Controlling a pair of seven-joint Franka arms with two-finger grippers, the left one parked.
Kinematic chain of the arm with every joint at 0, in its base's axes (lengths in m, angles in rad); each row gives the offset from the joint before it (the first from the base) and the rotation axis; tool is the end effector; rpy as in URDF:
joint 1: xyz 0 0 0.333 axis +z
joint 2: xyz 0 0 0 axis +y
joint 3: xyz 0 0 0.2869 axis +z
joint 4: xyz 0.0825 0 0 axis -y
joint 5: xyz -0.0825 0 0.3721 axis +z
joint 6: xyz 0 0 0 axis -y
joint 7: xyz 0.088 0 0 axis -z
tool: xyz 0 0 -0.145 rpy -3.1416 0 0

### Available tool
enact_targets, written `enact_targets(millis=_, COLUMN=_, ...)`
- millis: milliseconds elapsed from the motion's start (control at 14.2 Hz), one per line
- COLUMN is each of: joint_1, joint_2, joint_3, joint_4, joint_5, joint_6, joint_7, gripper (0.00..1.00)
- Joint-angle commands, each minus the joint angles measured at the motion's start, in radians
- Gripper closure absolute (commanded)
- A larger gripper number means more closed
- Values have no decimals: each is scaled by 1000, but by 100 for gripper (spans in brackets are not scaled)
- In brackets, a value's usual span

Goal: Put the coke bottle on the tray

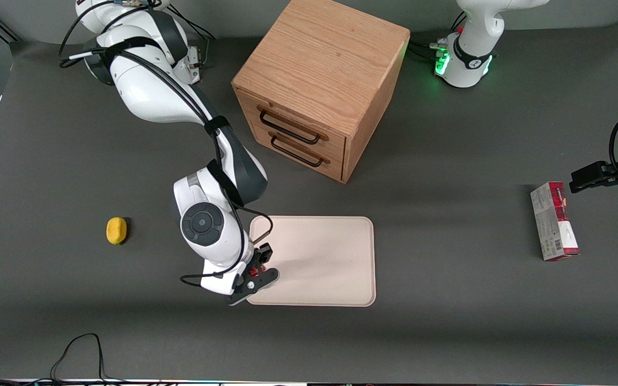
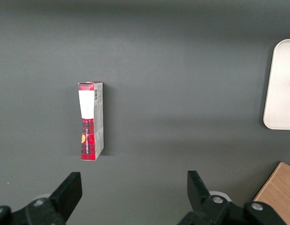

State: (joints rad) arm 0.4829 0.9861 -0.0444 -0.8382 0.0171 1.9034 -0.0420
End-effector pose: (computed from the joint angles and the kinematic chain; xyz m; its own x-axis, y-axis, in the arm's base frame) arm 0.6861 0.3381 0.2718 0.8759 0.4761 0.0786 0.4758 -0.8793 0.0238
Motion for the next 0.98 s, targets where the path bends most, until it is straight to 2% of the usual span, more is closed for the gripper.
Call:
enact_targets(millis=0, joint_1=-1, joint_2=0, joint_3=6, joint_4=14, joint_5=-16, joint_6=-1, joint_7=13, gripper=0)
enact_targets(millis=351, joint_1=14, joint_2=-59, joint_3=3, joint_4=13, joint_5=-19, joint_6=-47, joint_7=14, gripper=0)
enact_targets(millis=772, joint_1=20, joint_2=-323, joint_3=9, joint_4=5, joint_5=-22, joint_6=-352, joint_7=99, gripper=0)
enact_targets(millis=912, joint_1=17, joint_2=-415, joint_3=3, joint_4=-59, joint_5=-23, joint_6=-412, joint_7=99, gripper=0)
